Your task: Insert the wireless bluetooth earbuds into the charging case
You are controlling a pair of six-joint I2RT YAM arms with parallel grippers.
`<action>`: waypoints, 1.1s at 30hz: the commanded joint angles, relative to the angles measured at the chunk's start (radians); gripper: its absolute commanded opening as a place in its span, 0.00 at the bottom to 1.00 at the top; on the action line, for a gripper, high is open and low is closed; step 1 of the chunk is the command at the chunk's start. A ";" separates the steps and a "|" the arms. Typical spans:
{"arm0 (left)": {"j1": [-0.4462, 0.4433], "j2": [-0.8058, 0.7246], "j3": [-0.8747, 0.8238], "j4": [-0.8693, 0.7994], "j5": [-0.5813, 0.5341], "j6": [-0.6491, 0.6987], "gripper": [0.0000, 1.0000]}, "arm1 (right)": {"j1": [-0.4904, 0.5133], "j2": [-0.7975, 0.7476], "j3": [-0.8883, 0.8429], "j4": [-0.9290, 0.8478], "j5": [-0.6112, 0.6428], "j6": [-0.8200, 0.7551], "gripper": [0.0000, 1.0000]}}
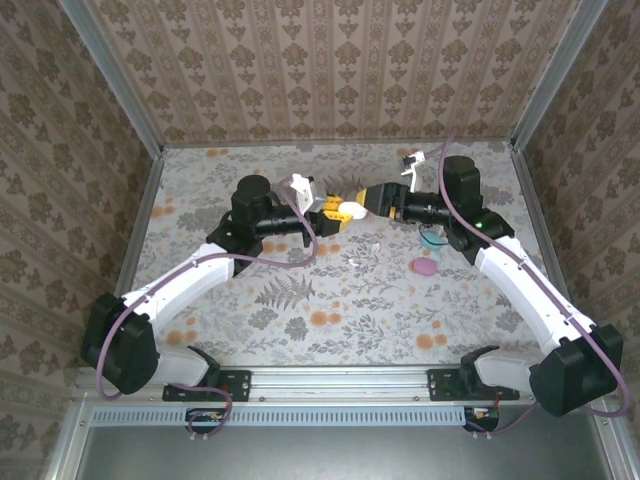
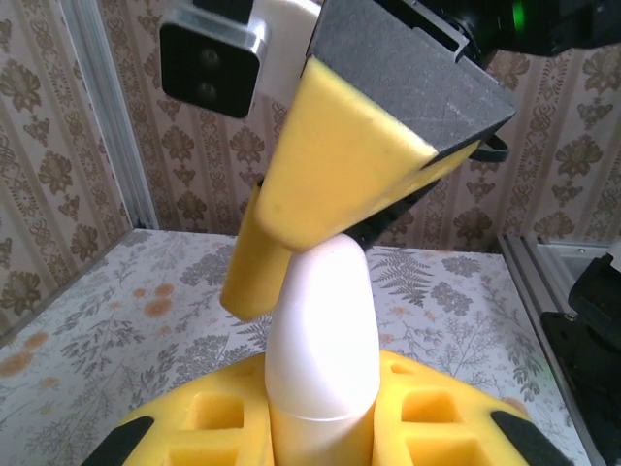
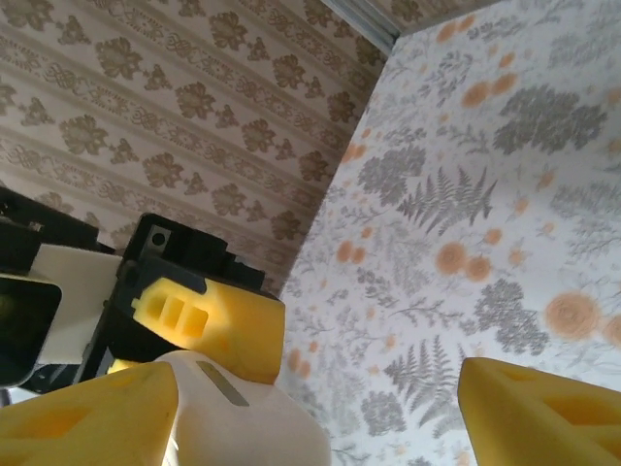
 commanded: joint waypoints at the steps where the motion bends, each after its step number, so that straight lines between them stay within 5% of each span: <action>1: 0.006 -0.020 -0.013 0.080 -0.037 -0.036 0.17 | 0.015 -0.027 -0.086 0.227 -0.030 0.342 0.79; 12: 0.003 -0.005 -0.009 0.109 -0.074 -0.054 0.19 | 0.063 -0.012 -0.142 0.373 -0.021 0.557 0.74; 15: 0.003 -0.007 -0.011 0.108 -0.074 -0.054 0.19 | 0.067 -0.013 -0.142 0.368 -0.013 0.559 0.65; 33: -0.006 0.002 0.003 0.086 -0.065 -0.040 0.24 | 0.075 -0.008 -0.148 0.436 0.002 0.616 0.48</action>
